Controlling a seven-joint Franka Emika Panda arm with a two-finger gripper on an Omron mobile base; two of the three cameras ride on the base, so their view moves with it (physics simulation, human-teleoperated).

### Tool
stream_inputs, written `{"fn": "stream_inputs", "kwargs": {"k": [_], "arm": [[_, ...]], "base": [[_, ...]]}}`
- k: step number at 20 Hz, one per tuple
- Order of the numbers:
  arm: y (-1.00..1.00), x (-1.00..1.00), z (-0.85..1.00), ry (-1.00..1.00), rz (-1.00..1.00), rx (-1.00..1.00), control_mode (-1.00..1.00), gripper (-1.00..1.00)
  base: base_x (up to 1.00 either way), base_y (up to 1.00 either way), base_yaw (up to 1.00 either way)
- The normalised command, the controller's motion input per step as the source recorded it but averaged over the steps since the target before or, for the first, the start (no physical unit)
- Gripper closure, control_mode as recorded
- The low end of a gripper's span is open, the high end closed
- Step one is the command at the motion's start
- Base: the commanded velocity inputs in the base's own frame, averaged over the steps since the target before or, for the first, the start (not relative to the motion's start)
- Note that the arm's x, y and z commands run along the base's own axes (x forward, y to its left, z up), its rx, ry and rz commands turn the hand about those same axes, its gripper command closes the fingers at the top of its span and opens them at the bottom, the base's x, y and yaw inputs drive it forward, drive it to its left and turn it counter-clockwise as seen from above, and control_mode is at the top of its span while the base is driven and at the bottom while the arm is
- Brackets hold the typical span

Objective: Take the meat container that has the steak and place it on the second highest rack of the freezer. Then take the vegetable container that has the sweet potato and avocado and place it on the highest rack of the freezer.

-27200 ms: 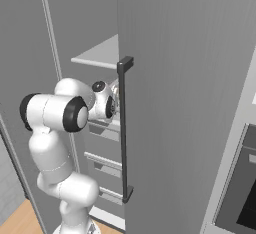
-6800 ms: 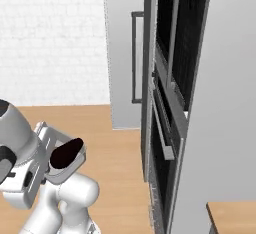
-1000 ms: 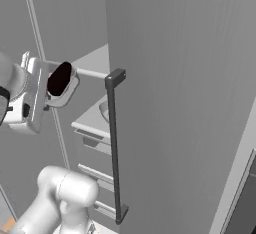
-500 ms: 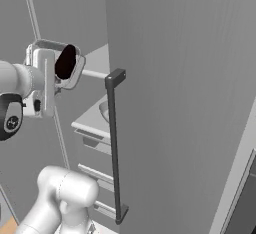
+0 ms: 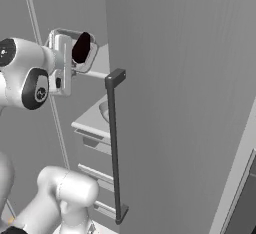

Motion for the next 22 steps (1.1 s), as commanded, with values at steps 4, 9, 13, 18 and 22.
{"fn": "stream_inputs", "kwargs": {"k": [4,9,13,18,22], "arm": [[-0.10,0.53,0.00,0.08,0.00,0.00,-1.00,1.00],[-0.01,0.40,-0.01,0.19,0.00,0.01,-1.00,1.00],[0.00,0.14,-0.11,0.10,0.00,0.00,-1.00,1.00],[-0.16,0.14,0.00,0.08,0.00,0.00,-1.00,1.00],[-0.16,0.07,-0.03,0.17,0.00,0.00,-1.00,1.00]], "base": [[0.00,0.00,0.00],[0.00,0.00,0.00],[0.00,0.00,0.00],[0.00,0.00,0.00],[0.00,0.00,0.00]]}}
